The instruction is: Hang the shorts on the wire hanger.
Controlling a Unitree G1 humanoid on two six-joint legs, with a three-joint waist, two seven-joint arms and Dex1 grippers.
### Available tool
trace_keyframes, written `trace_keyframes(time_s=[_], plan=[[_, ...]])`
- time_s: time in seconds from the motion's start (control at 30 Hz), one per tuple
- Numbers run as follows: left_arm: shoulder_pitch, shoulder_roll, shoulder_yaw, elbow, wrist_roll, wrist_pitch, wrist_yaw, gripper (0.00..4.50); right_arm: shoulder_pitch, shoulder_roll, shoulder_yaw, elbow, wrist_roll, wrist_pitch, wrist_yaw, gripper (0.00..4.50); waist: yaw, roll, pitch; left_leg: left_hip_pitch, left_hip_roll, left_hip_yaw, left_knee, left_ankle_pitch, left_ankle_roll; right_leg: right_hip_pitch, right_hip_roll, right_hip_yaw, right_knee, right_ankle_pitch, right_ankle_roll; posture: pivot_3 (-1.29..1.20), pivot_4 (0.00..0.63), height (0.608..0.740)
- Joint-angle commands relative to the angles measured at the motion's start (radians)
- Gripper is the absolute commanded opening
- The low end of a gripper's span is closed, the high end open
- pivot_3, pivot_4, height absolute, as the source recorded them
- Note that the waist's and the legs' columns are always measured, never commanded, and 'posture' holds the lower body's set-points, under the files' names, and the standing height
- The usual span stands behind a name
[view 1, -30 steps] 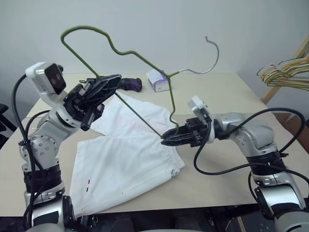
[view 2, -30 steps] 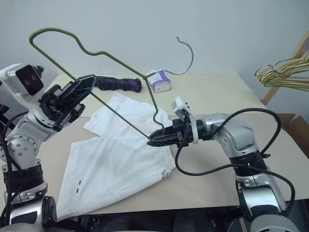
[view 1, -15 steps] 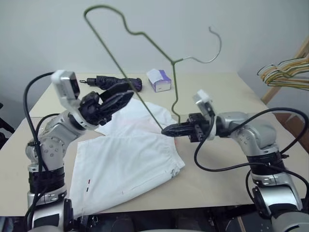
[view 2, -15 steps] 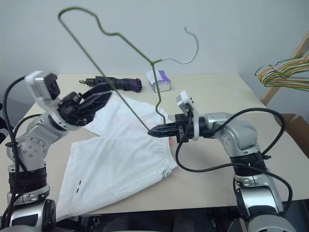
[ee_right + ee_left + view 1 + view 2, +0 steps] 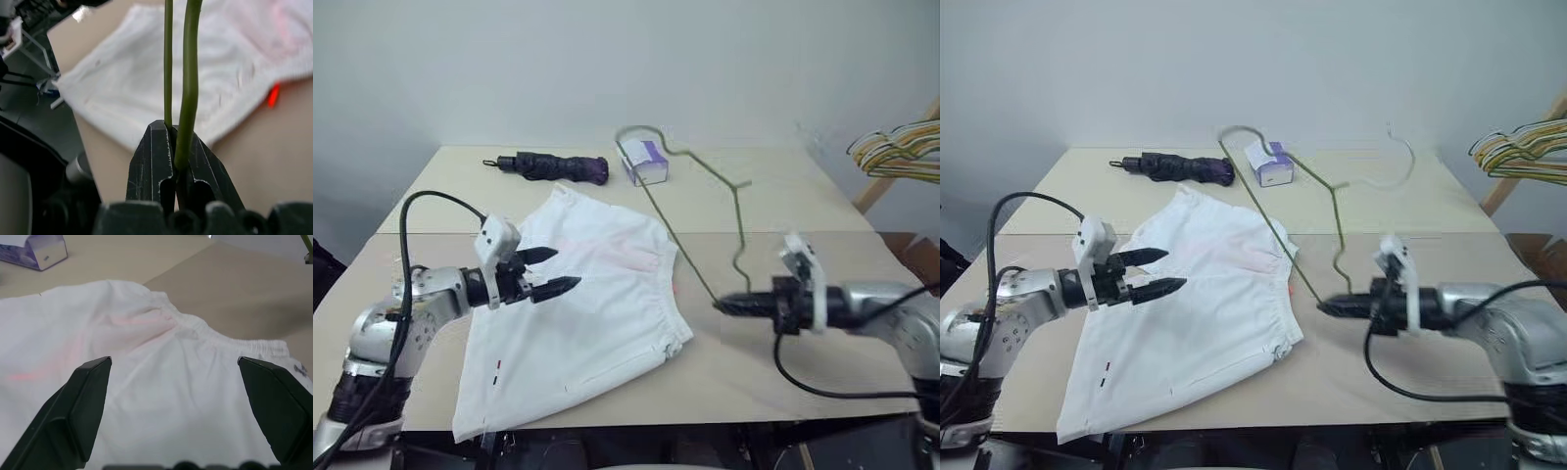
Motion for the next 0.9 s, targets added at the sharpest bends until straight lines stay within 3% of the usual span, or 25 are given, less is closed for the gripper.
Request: trace_keyframes(time_s=[0.03, 0.13, 0.37, 0.9], plan=[[0.007, 0.032, -0.022, -0.071, 0.034, -0.047, -0.058, 4.46, -0.004, -0.116, 0.032, 0.103, 0.058, 0.167, 0.088, 0.00, -0.004, 0.000, 0.000, 0.001, 0.000, 0.000, 0.000, 0.000, 0.000, 0.001, 0.000, 0.001, 0.000, 0.000, 0.000, 0.00, 0.000, 0.740], [0.004, 0.026, -0.045, -0.076, 0.060, -0.055, -0.068, 4.46, 0.014, -0.175, 0.112, 0.207, 0.038, 0.191, 0.166, 0.00, -0.006, 0.000, 0.000, 0.002, 0.000, 0.000, 0.000, 0.000, 0.001, 0.001, 0.000, 0.001, 0.000, 0.000, 0.000, 0.00, 0.000, 0.740], [0.007, 0.014, -0.059, -0.088, 0.089, -0.051, -0.068, 4.46, -0.039, -0.194, 0.260, 0.394, -0.043, 0.209, 0.222, 0.00, -0.008, 0.000, 0.000, 0.000, -0.001, 0.000, 0.001, -0.001, 0.002, 0.000, 0.000, 0.002, -0.001, 0.000, 0.000, 0.02, 0.000, 0.740], [0.014, 0.011, -0.048, -0.091, 0.098, -0.050, -0.074, 4.46, -0.112, -0.109, 0.332, 0.448, -0.103, 0.158, 0.257, 0.00, 0.001, 0.000, 0.000, 0.000, -0.001, 0.000, 0.001, -0.001, 0.002, 0.000, 0.000, 0.002, 0.000, 0.000, 0.001, 0.04, 0.000, 0.740]])
